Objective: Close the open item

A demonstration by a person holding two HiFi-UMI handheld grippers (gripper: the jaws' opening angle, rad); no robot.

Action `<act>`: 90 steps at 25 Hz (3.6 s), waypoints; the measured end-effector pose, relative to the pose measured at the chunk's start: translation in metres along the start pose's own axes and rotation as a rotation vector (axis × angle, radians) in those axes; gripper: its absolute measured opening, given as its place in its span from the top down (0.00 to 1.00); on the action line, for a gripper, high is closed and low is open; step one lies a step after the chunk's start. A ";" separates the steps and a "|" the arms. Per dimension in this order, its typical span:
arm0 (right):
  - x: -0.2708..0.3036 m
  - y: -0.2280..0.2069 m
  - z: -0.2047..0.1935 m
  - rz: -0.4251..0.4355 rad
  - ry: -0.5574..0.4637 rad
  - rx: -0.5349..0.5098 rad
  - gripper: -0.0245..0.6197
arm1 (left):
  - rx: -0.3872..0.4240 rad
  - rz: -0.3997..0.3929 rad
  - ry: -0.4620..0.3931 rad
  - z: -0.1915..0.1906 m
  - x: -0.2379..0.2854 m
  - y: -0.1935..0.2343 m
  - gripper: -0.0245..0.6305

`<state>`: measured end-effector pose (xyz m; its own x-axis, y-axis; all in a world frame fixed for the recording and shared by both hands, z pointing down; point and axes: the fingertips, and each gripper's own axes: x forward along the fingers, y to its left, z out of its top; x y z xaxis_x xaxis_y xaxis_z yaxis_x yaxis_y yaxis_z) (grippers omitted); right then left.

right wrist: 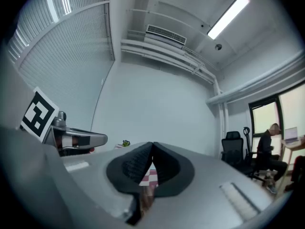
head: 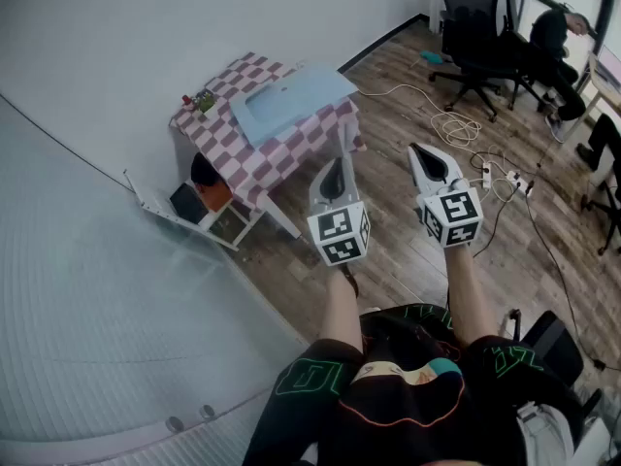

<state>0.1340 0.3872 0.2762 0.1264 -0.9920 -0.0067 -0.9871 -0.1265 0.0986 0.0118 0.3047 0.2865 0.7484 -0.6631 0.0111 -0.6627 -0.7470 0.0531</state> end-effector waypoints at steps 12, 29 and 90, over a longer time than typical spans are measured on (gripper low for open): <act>0.028 -0.004 0.000 -0.076 0.000 -0.006 0.96 | -0.052 -0.013 -0.013 -0.009 0.021 0.034 0.95; 0.059 0.014 -0.020 -0.038 0.050 -0.010 0.96 | -0.101 0.021 -0.008 -0.035 0.046 0.077 0.95; 0.492 -0.054 -0.143 0.349 0.151 0.118 0.96 | -0.009 0.260 0.307 -0.127 0.380 0.239 0.95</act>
<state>0.2639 -0.0935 0.4103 -0.2147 -0.9645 0.1541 -0.9766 0.2100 -0.0462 0.1410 -0.1201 0.4306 0.5301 -0.7838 0.3235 -0.8317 -0.5550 0.0182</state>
